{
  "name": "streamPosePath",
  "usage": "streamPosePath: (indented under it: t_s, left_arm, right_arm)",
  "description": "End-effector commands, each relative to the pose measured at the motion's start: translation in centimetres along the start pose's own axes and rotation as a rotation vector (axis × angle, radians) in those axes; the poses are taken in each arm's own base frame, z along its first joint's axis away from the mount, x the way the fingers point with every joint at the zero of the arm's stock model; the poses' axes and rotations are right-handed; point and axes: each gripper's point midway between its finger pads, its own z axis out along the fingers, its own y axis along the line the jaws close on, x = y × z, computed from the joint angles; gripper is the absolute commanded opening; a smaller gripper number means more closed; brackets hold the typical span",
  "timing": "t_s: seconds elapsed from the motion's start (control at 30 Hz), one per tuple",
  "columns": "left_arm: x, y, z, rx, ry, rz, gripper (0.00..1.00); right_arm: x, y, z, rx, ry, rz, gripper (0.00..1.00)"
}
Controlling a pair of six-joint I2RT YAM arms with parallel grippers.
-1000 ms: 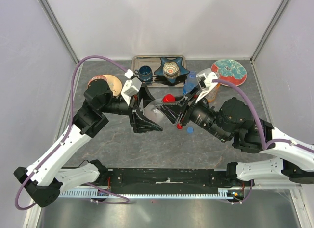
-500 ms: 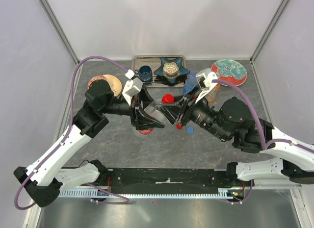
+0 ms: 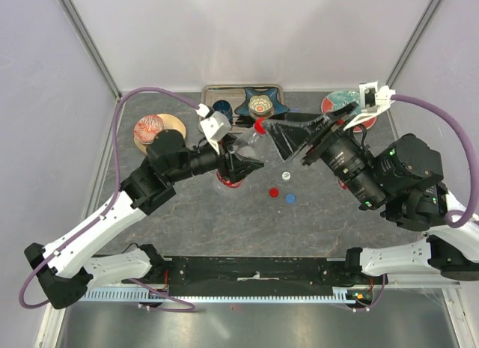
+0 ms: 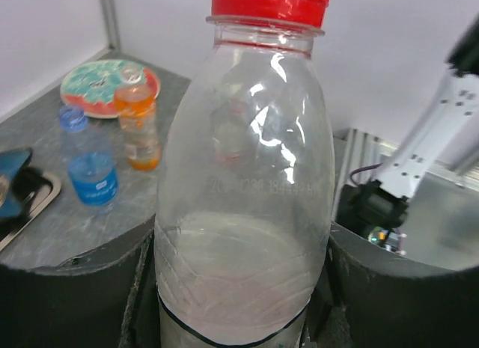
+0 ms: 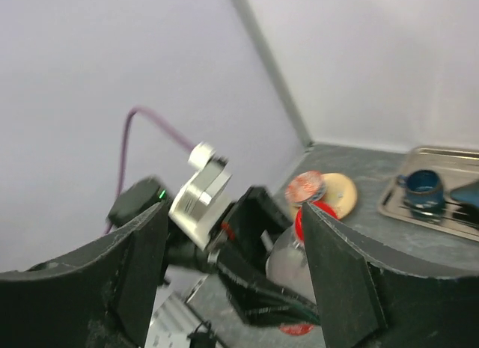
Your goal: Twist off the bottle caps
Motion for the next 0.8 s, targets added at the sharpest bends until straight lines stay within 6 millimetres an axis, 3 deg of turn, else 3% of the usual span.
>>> streamPosePath:
  t_s: [0.0,0.1,0.23,0.77]
  left_arm:
    - [-0.2,4.3,0.6,-0.328,-0.062,0.132,0.46]
    - [0.1,5.7,0.6,-0.479,-0.081,0.159,0.45]
    - [0.0,5.7,0.5,-0.559,-0.112,0.198,0.43]
    - [0.6,4.1,1.1,-0.498,-0.111,0.201,0.43]
  right_arm:
    - [0.1,-4.9,0.8,0.310,-0.047,-0.065,0.77]
    - [0.4,-6.1,0.9,0.389,-0.069,-0.071,0.77]
    - [1.1,-6.8,1.3,0.439,-0.078,-0.079,0.76]
    - [4.4,-7.9,3.6,0.489,-0.031,-0.146,0.72]
